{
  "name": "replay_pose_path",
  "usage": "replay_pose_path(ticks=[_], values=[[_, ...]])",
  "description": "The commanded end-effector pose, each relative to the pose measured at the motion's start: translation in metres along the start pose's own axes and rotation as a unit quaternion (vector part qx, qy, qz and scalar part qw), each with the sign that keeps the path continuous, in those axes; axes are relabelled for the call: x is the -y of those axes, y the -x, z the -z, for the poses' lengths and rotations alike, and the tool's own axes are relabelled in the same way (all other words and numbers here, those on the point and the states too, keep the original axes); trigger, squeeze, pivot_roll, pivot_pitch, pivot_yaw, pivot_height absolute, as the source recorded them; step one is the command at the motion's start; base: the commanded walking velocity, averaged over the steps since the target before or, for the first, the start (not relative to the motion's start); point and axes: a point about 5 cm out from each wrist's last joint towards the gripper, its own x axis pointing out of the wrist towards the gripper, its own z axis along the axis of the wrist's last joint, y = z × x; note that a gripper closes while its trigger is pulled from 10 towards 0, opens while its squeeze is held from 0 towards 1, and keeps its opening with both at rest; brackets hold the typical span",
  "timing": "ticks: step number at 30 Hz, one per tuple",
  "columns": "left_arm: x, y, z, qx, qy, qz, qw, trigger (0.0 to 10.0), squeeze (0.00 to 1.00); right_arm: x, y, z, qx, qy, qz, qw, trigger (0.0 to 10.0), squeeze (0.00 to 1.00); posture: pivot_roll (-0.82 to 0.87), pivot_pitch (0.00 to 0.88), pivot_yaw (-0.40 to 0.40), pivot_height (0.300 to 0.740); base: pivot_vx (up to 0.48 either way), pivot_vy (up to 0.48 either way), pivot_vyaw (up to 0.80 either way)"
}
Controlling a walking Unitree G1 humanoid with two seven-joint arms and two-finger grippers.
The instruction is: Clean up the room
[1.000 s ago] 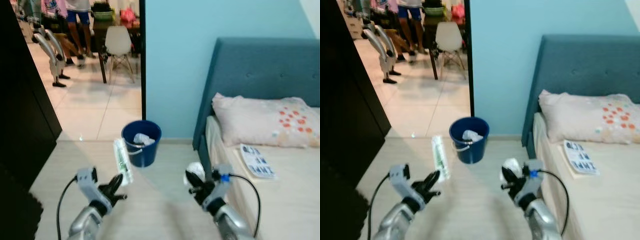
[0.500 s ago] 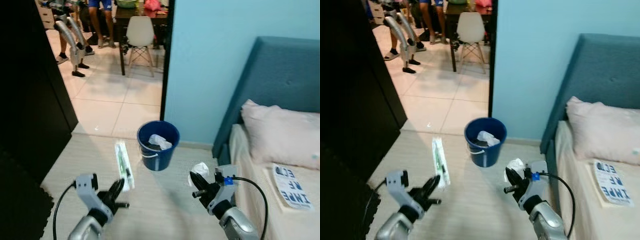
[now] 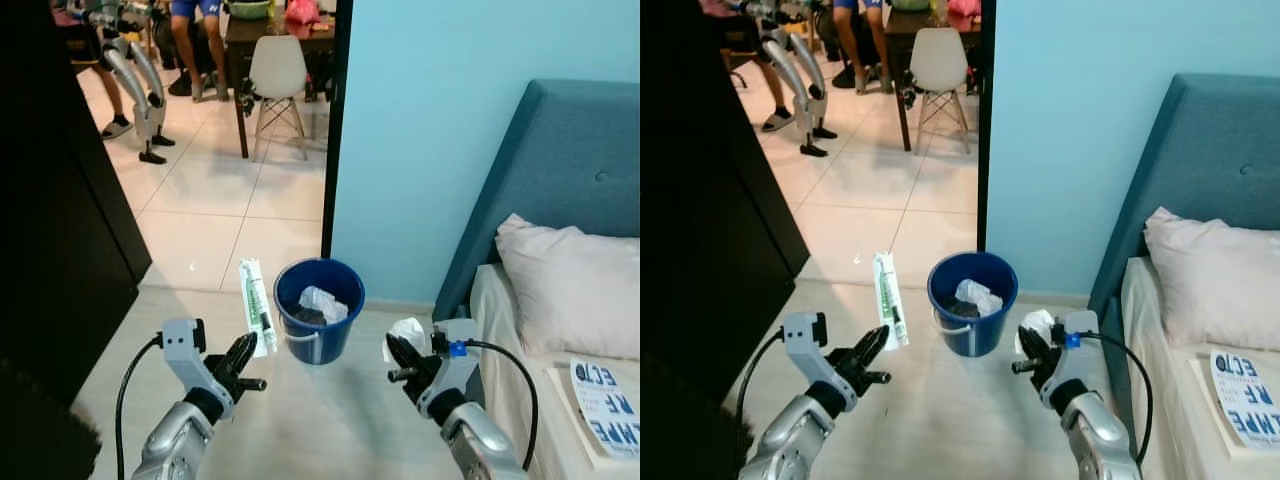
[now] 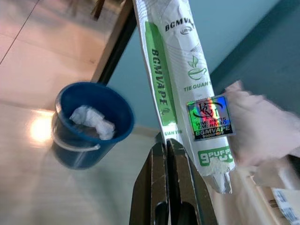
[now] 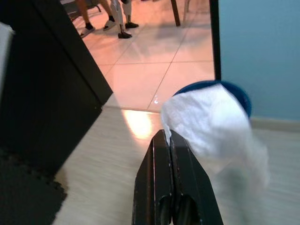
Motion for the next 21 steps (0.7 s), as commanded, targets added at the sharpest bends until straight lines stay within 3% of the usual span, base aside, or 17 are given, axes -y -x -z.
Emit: replay_pose_path(ticks=[1,21], values=[[-0.0008,-0.0008,0.003,-0.011,0.003,0.002,1.0,10.0,0.0,0.0017,0.0004,0.0035,-0.012,0.003,0.005,1.0,10.0,0.0,-0.06,0.094,-0.015,0.74,0.356,0.0,0.0],[0.0059,-0.0046,0.0104,-0.025,0.014,0.013,1.0,10.0,0.0,0.0031,-0.0017,0.0074,-0.03,0.01,0.006,0.999,10.0,0.0,-0.07,0.081,-0.02,0.74,0.377,0.0,0.0]])
